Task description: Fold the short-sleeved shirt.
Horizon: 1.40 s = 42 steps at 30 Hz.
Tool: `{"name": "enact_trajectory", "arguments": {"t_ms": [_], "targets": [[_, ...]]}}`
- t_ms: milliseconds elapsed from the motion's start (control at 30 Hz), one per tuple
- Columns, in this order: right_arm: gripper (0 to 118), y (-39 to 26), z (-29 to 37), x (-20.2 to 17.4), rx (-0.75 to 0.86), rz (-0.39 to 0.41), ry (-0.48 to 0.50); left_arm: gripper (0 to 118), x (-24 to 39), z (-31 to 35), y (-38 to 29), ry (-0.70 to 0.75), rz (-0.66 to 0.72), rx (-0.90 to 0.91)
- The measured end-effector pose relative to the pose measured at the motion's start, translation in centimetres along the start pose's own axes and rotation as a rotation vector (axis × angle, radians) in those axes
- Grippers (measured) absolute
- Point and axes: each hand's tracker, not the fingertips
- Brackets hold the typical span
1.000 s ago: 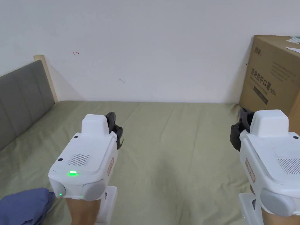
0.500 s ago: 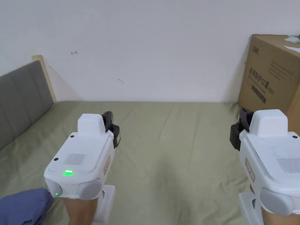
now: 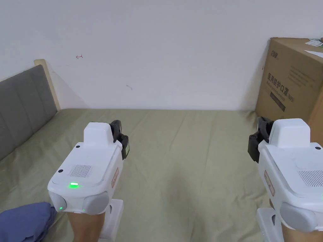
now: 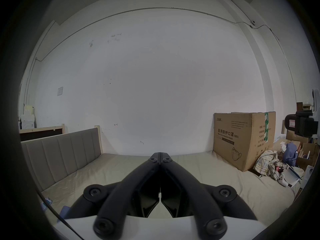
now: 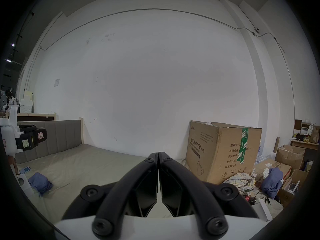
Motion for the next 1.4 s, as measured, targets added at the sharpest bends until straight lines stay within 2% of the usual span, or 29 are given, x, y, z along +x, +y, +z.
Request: {"name": "enact_trajectory", "arguments": {"t_ms": [800, 833, 867, 900, 933, 1000, 1033, 1100, 1400], "targets": [[0, -0.24, 0.13, 0.21, -0.007, 0.003, -0.010, 0, 0.32, 0.17, -0.14, -0.005, -0.006, -0.002], [1, -0.34, 0.12, 0.20, -0.008, 0.002, -0.012, 3, 0.36, 0.21, -0.17, -0.003, -0.004, 0.002], [5, -0.43, 0.13, 0.20, -0.009, 0.001, -0.013, 8, 0.37, 0.25, -0.21, -0.003, -0.003, 0.005], [22, -0.50, 0.16, 0.22, -0.010, -0.002, -0.013, 21, 0.34, 0.25, -0.24, -0.004, -0.003, 0.005], [45, -0.51, 0.20, 0.27, -0.012, -0.004, -0.012, 38, 0.32, 0.23, -0.28, -0.002, 0.000, 0.003], [98, -0.63, 0.17, 0.37, -0.024, -0.005, -0.007, 81, 0.32, 0.13, -0.31, 0.006, 0.007, -0.010], [109, -0.73, 0.21, 0.37, -0.023, -0.006, -0.011, 95, 0.32, 0.12, -0.35, 0.016, 0.011, -0.007], [114, -0.82, 0.31, 0.20, -0.016, -0.003, -0.012, 118, 0.27, 0.10, -0.42, 0.022, 0.015, -0.008], [118, -0.75, 0.42, 0.24, -0.011, -0.001, -0.021, 118, 0.06, 0.47, -0.24, 0.024, 0.031, 0.006]]}}
